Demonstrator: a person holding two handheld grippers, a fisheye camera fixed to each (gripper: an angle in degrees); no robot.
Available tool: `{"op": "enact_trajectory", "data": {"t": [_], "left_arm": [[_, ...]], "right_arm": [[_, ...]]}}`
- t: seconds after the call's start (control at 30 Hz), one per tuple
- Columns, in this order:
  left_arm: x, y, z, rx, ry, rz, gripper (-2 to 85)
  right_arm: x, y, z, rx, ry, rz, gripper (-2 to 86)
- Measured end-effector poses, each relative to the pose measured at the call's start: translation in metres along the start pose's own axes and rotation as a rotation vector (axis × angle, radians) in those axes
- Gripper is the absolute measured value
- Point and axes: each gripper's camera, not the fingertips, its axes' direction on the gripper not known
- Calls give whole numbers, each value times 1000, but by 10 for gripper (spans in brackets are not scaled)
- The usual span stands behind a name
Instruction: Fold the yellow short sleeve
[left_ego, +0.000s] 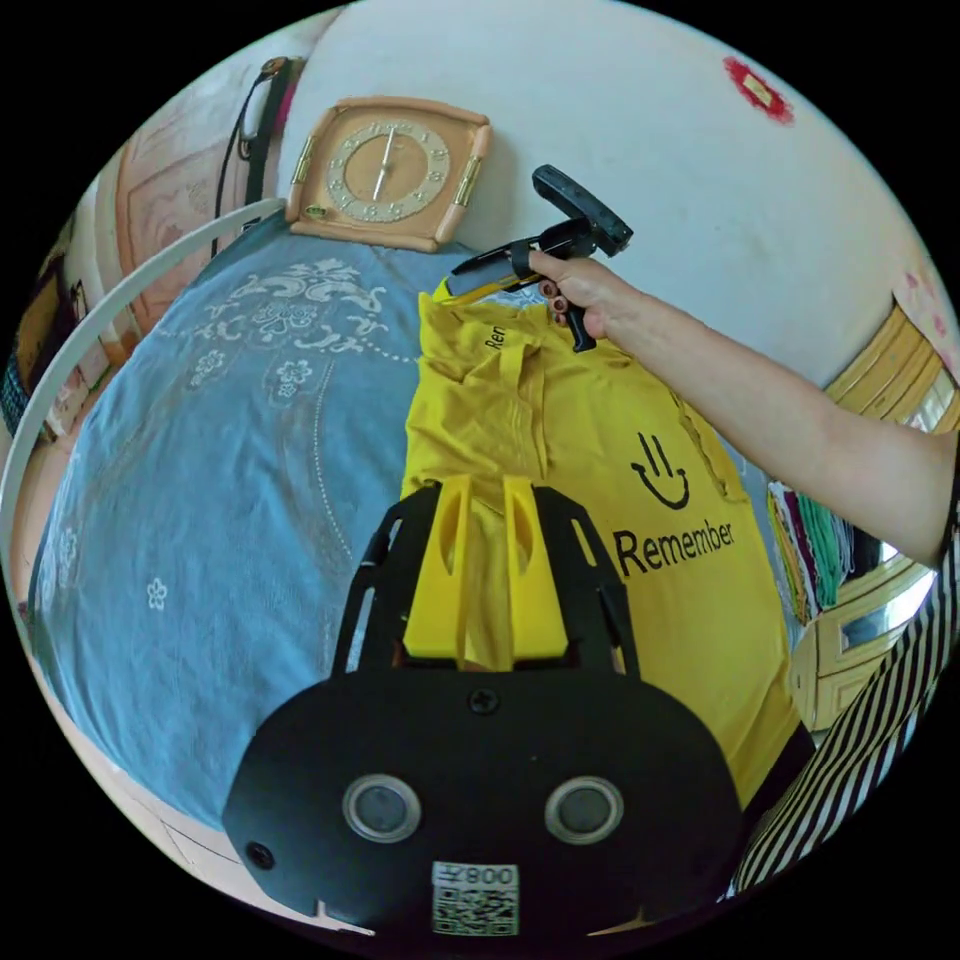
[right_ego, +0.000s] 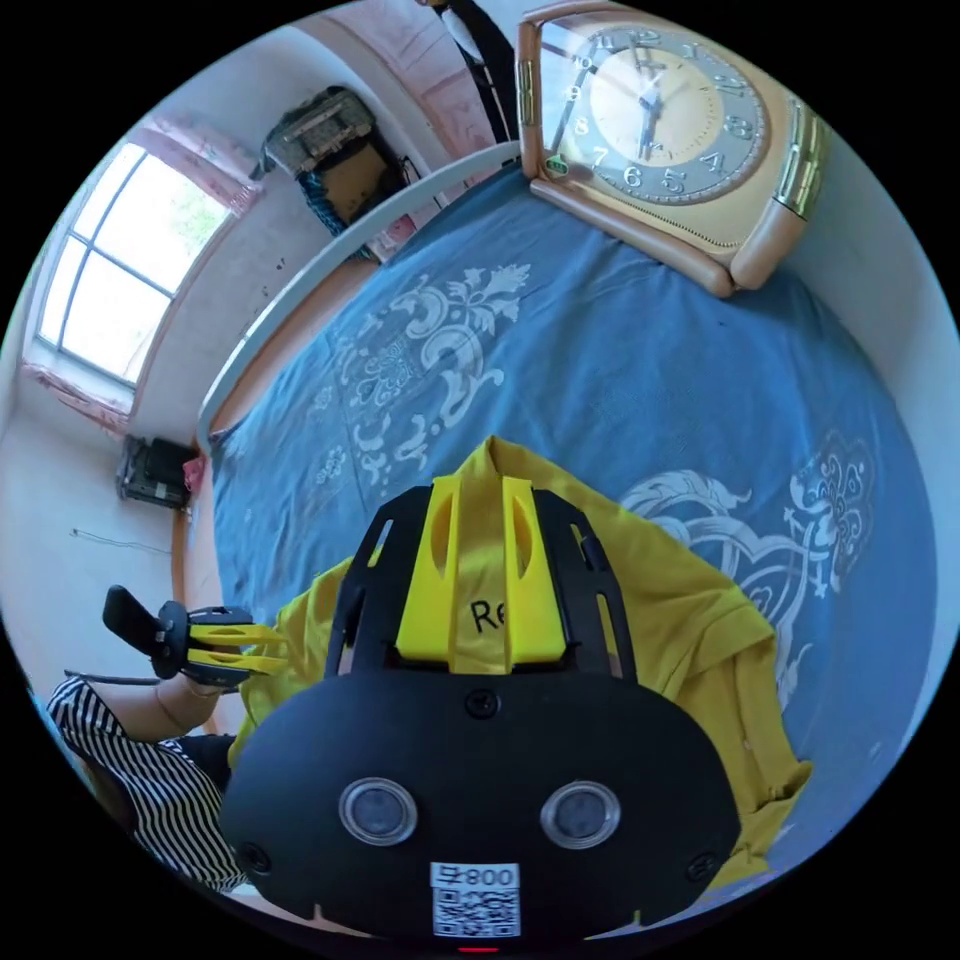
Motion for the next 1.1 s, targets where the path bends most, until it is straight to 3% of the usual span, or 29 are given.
{"op": "enact_trajectory", "data": {"t": [0.2,0.4,0.6,0.8,0.97,1.1], "left_arm": [[-10,-10,25,-98,33,-62,7],[-4,-9,23,-62,14,-60,3],[-1,-10,30,-80,43,-76,5],[16,-5,22,-40,44,-48,17],[50,-5,9,5,94,47,58],[83,-13,34,-89,-45,175,66]], "right_arm": [[-15,-2,10,-42,76,-50,15],[-12,12,-22,107,83,-16,6],[4,29,13,25,50,17,15],[12,81,-19,164,71,64,42],[-6,173,-40,199,33,-30,46],[-3,213,-35,218,30,-10,48]]}}
